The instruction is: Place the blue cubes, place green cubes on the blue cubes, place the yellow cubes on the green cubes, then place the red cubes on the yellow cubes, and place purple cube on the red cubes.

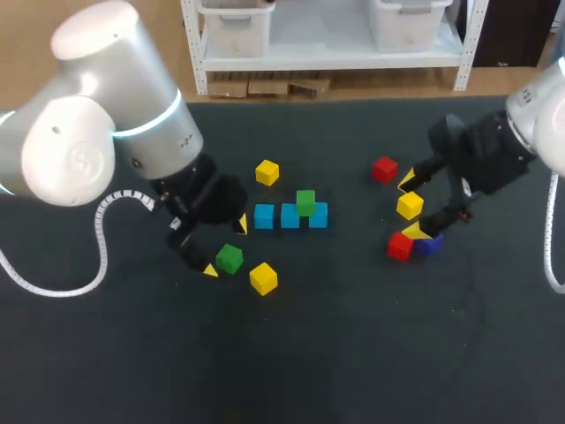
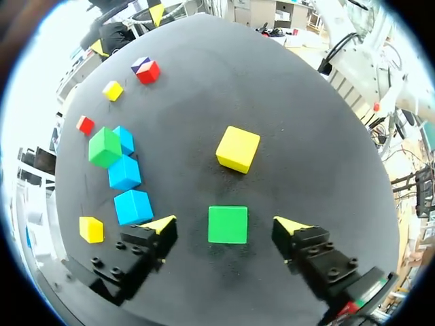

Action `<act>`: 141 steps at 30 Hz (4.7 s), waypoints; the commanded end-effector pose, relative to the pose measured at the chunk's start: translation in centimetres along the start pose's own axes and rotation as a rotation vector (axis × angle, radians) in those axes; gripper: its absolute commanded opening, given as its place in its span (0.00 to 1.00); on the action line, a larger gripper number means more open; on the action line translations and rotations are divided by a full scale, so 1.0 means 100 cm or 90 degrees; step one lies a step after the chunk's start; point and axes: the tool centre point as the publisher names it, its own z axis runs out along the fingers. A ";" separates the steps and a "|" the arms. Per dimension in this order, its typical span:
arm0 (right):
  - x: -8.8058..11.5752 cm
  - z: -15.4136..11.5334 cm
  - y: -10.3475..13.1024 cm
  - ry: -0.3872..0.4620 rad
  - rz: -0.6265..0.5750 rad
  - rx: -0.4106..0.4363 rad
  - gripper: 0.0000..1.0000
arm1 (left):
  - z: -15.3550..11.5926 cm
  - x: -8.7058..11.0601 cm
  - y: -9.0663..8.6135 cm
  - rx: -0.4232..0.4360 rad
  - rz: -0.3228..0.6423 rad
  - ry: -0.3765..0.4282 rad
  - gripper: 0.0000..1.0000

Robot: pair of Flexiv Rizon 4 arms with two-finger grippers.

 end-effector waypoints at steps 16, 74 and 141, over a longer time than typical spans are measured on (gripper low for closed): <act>0.000 0.001 -0.001 -0.002 -0.001 -0.001 1.00 | -0.013 0.002 0.006 -0.003 -0.001 0.019 0.00; 0.000 0.001 -0.001 -0.002 -0.001 -0.001 1.00 | -0.020 -0.033 0.104 -0.092 -0.172 0.004 0.00; 0.000 0.001 -0.001 -0.002 -0.001 -0.001 1.00 | -0.014 -0.028 0.107 -0.071 -0.220 0.035 0.00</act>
